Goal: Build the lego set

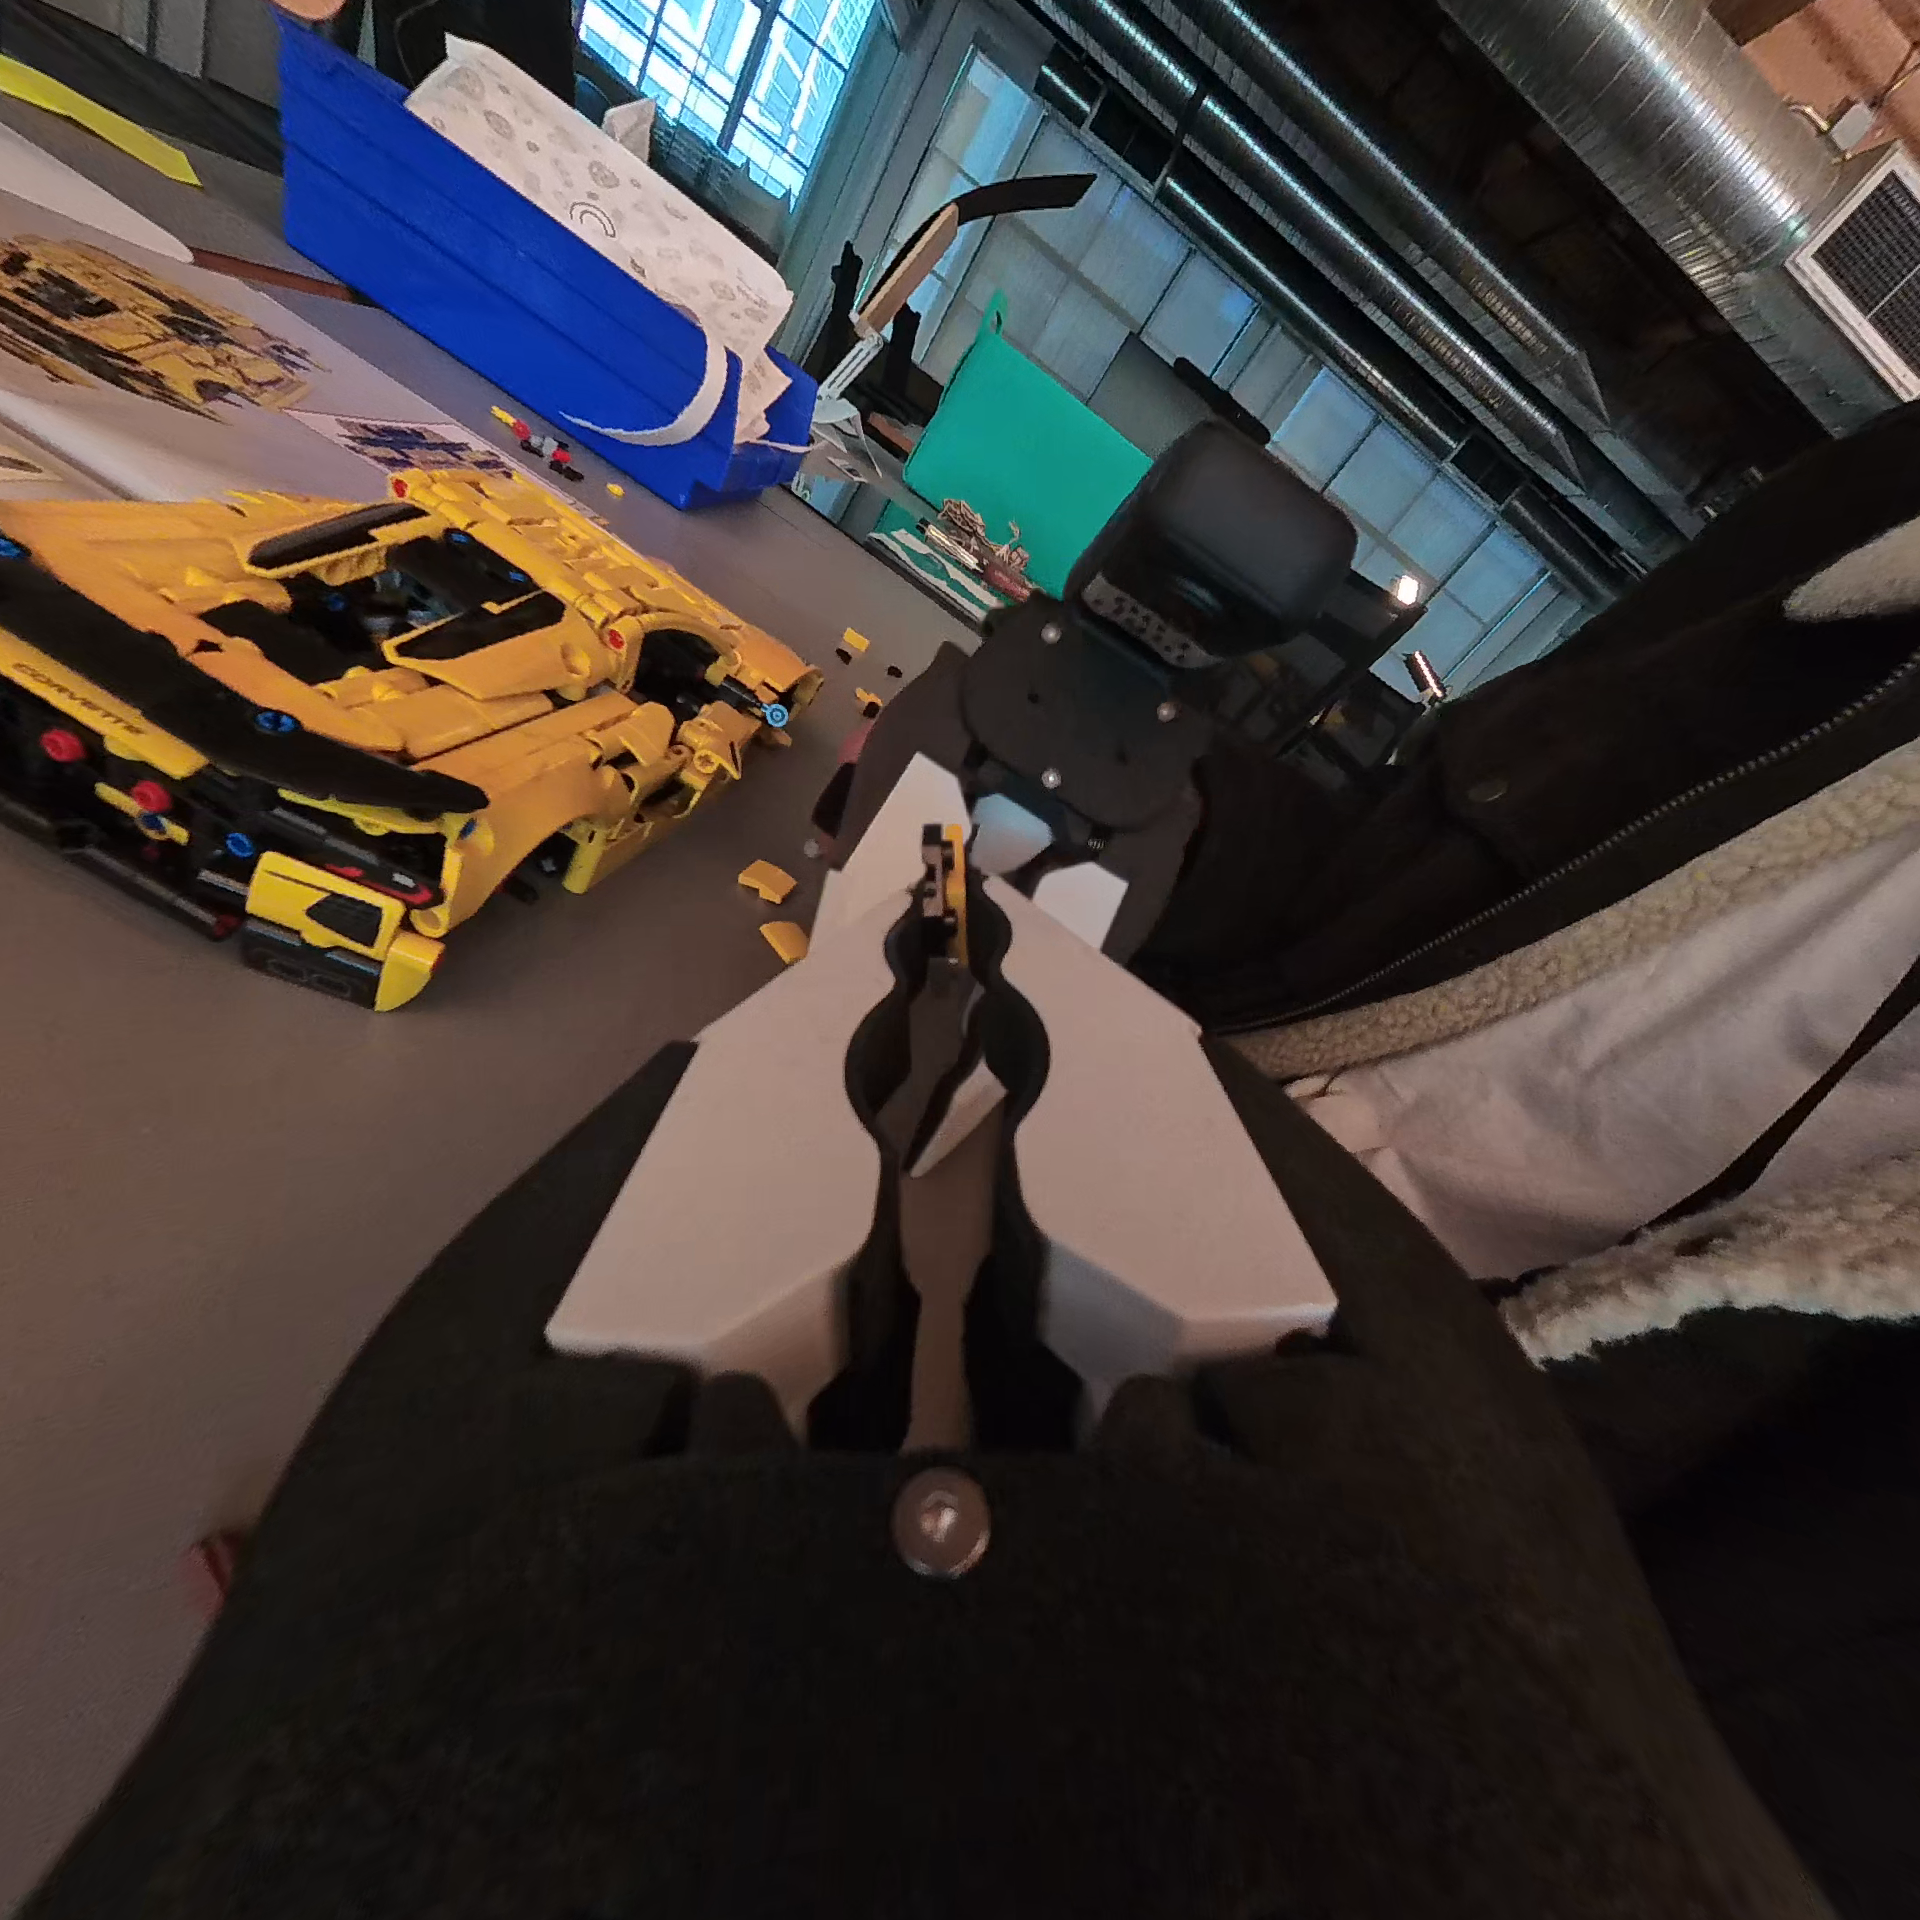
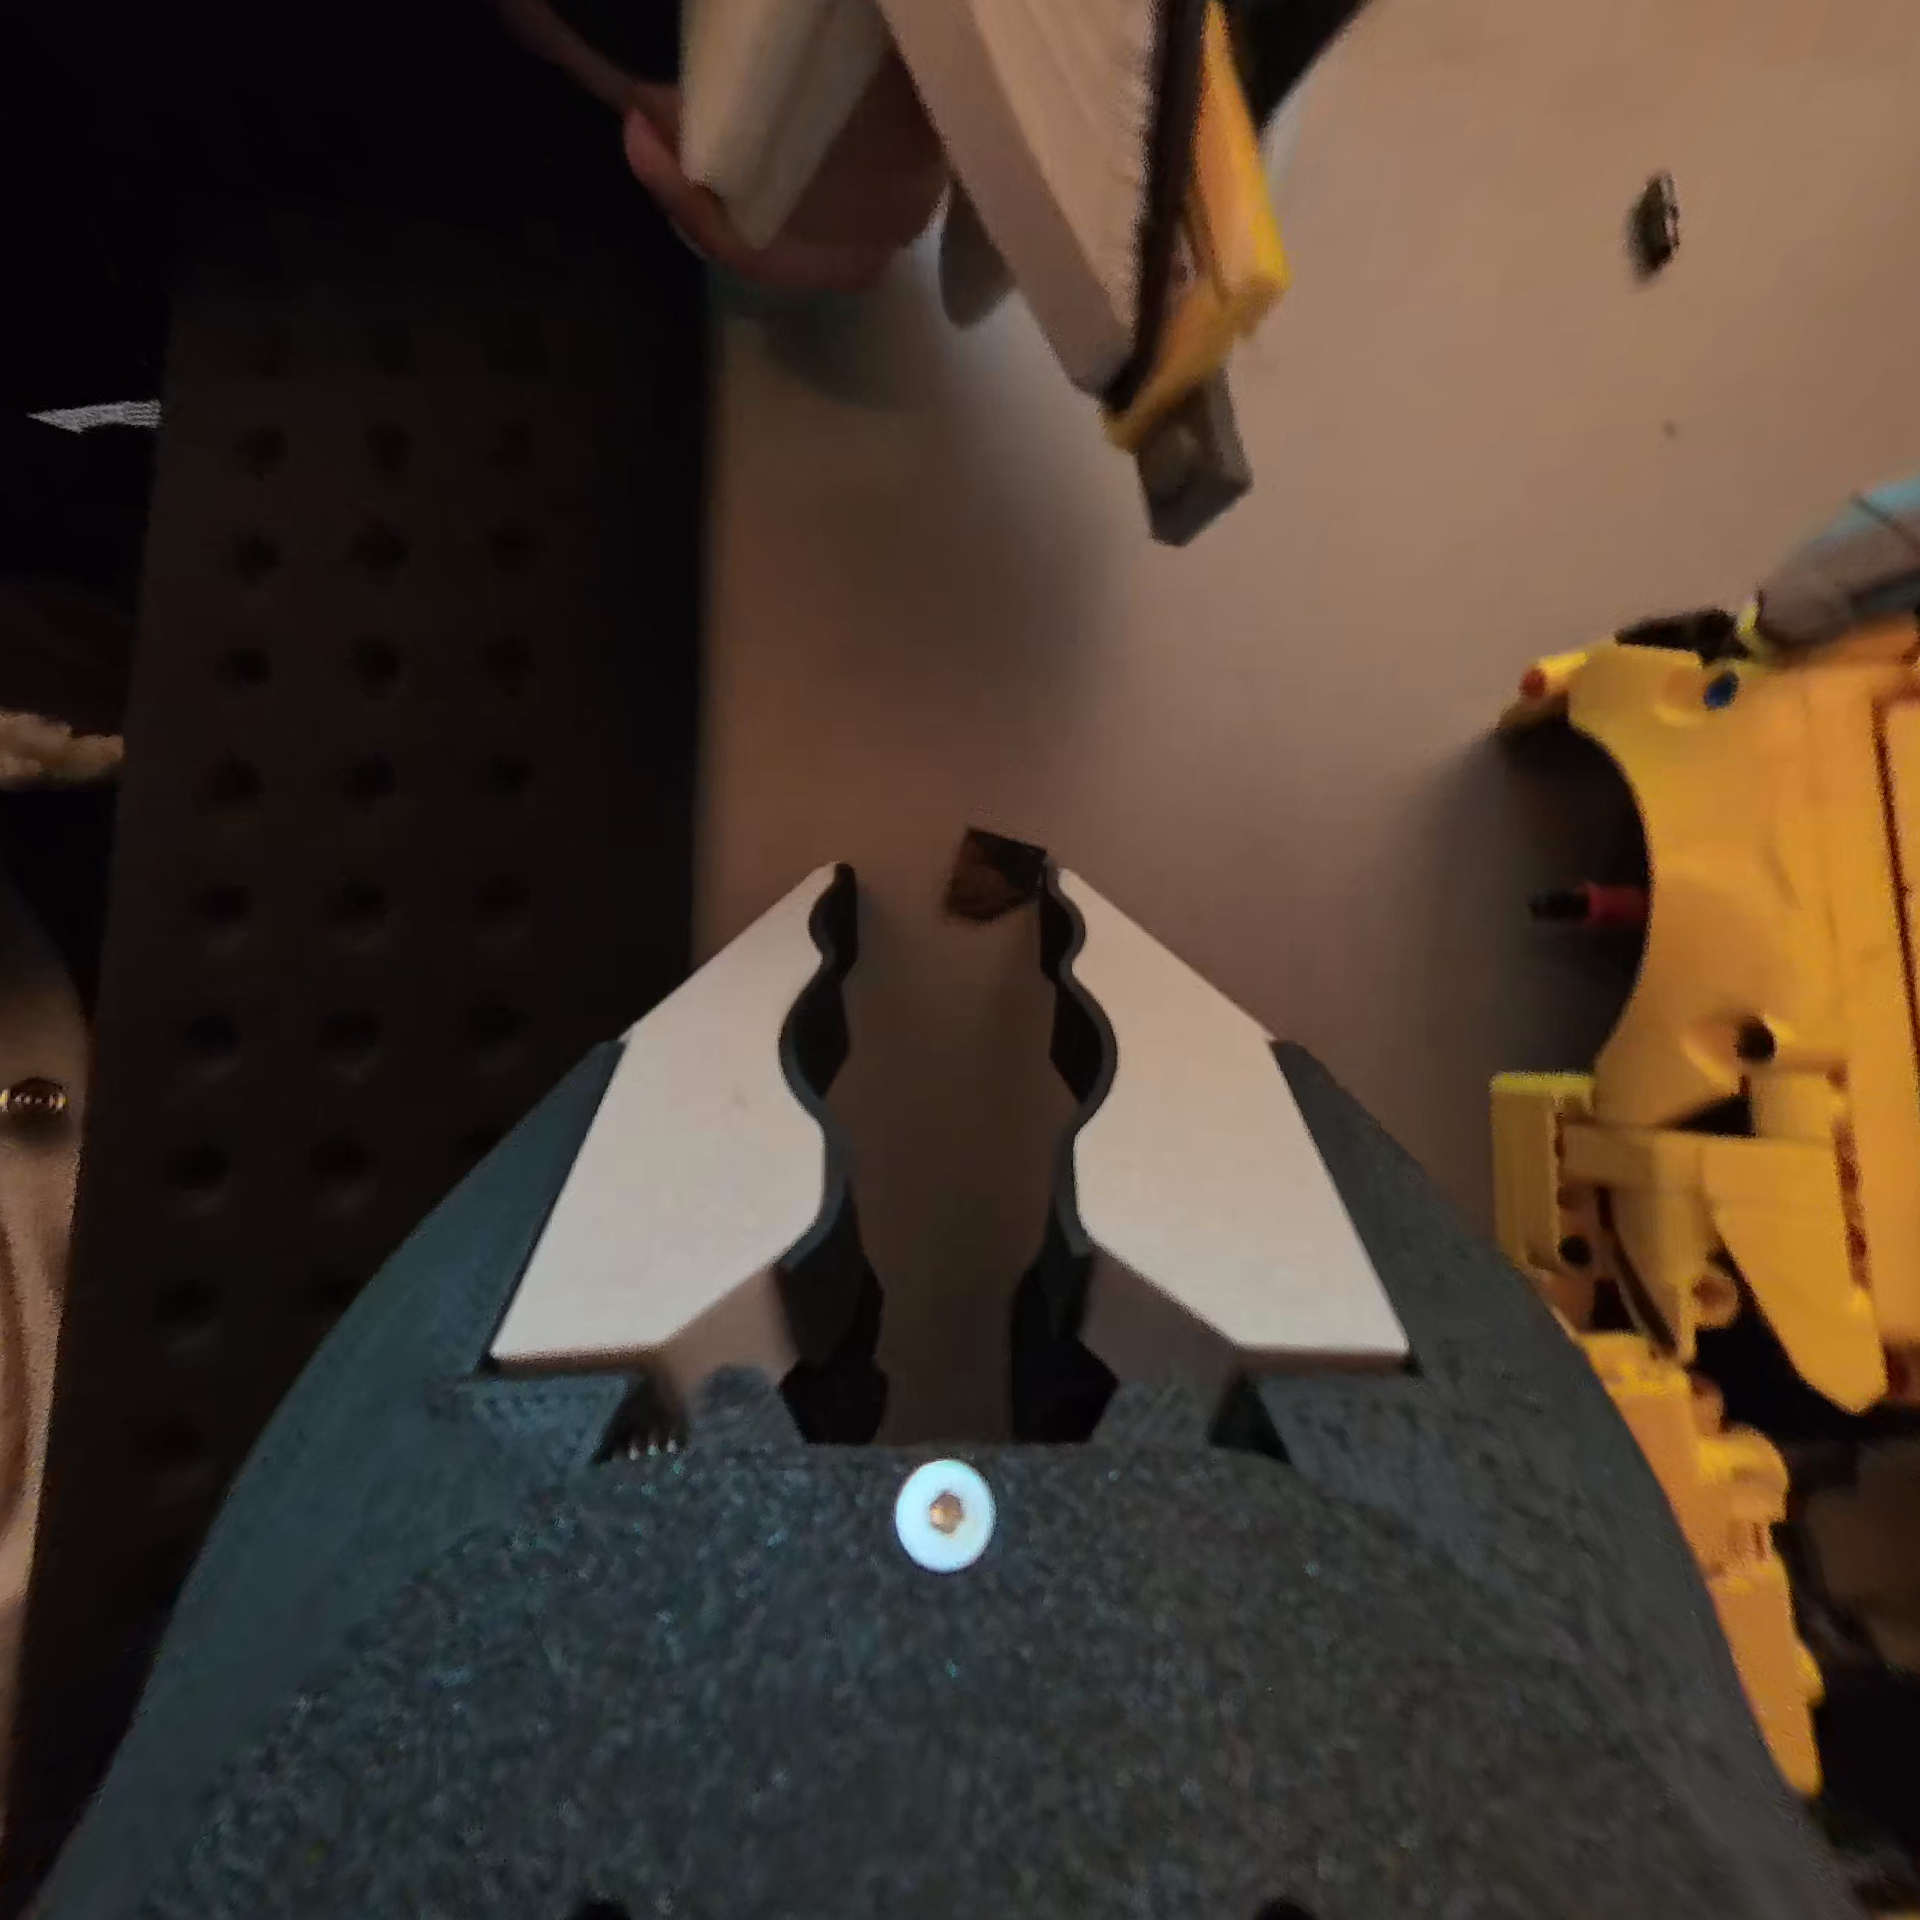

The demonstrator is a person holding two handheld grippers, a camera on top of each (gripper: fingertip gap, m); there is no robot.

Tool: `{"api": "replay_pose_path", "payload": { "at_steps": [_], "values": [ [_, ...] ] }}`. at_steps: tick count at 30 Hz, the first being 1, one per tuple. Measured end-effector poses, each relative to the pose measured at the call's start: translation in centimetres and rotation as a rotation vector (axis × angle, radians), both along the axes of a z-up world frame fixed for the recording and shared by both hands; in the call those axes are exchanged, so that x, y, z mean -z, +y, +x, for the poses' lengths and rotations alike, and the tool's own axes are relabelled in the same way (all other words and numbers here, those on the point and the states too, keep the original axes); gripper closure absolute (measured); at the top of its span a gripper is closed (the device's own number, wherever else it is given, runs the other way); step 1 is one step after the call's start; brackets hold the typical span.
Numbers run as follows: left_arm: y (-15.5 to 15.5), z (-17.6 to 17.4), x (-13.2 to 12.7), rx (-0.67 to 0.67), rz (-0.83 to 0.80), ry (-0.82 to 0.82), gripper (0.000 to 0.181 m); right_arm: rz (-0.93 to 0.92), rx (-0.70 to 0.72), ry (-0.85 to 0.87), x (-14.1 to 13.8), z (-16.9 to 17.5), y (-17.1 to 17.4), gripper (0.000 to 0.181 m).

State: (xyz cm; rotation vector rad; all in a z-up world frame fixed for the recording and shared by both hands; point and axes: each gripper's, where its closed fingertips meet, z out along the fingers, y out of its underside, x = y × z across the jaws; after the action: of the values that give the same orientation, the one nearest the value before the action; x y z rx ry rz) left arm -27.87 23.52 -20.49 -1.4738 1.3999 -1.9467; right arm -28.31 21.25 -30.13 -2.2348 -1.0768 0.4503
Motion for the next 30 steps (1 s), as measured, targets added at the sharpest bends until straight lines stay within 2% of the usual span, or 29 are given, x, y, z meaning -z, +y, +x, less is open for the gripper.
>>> {"api": "replay_pose_path", "payload": {
  "at_steps": [5,8,13,15,17,19,23,30],
  "values": [
    [0.1,0.0,0.0,-0.004,-0.01,-0.003,0.176,0.032,0.005,0.014,0.1,-0.1,0.1,0.147],
    [0.1,0.0,0.0,0.002,-0.01,0.001,0.176,0.107,-0.018,-0.044,0.1,0.0,0.4,0.162],
    [0.1,0.0,0.1,0.0,-0.017,0.006,0.176,0.133,-0.04,-0.04,-0.1,0.6,0.7,0.164],
    [0.1,0.1,0.2,0.007,-0.021,0.017,0.176,0.245,-0.051,-0.062,-1.5,1.1,1.2,0.165],
    [-0.2,0.1,0.3,0.024,-0.02,0.024,0.176,0.451,-0.046,-0.074,-4.7,1.4,1.9,0.165],
    [-0.5,0.1,0.5,0.04,-0.008,0.031,0.176,0.582,-0.038,-0.168,-6.6,2.3,2.7,0.165],
    [-0.9,0.2,0.7,0.052,0.017,0.045,0.176,0.675,-0.123,-0.188,-8.1,1.5,2.4,0.165],
    [-0.8,0.0,0.4,0.058,-0.008,0.03,0.176,0.769,-0.132,-0.271,-9.0,1.5,2.7,0.165]
  ]
}}
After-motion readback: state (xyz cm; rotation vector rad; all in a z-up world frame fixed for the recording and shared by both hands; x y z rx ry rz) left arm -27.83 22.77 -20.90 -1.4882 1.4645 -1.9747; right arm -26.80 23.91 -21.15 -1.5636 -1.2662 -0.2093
